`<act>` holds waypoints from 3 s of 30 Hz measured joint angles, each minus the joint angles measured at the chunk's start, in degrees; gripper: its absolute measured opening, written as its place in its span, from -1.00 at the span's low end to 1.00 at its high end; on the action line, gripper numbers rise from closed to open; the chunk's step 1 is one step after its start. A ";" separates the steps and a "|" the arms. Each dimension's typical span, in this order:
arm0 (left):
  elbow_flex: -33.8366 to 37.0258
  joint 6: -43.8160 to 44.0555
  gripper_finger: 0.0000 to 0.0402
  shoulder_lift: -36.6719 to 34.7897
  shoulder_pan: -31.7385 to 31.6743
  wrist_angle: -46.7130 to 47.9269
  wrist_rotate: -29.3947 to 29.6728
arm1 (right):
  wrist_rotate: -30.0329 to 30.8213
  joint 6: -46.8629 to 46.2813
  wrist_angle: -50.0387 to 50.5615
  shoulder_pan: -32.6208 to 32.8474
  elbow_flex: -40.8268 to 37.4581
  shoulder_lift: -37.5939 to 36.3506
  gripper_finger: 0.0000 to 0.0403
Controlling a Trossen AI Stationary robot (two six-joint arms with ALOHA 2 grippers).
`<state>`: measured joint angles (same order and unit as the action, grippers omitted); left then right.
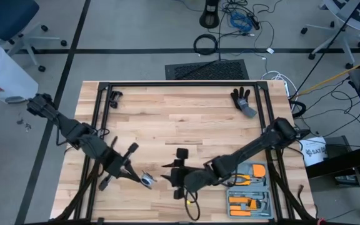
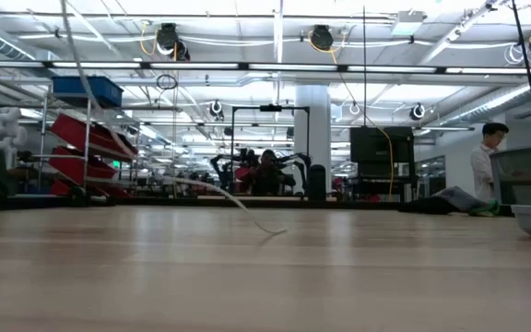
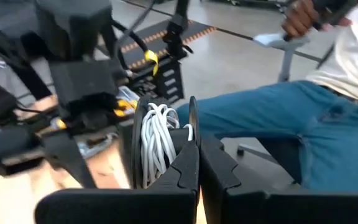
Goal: Coil cords
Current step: Coil the white cable wire onto the spool
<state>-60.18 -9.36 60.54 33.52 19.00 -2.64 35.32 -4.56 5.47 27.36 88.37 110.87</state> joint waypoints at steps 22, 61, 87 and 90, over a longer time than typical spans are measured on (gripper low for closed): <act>0.00 -0.49 -0.99 -2.37 3.21 -0.65 4.93 | -20.63 -1.34 -27.48 -5.41 -5.65 9.49 -0.31; 0.02 0.06 -0.99 -2.35 3.26 5.81 6.68 | -22.45 5.16 -15.49 1.05 -5.61 -4.04 -1.00; 1.68 1.39 -0.99 -0.39 1.66 1.86 6.22 | -1.97 25.26 -7.05 6.46 9.54 -5.25 -1.00; 1.67 1.37 -0.99 1.19 1.10 1.20 4.53 | -2.25 26.20 -7.03 5.64 9.54 -5.23 -1.00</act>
<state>-58.51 -7.98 61.73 34.62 20.20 1.88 33.06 21.63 -1.56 33.00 97.91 105.65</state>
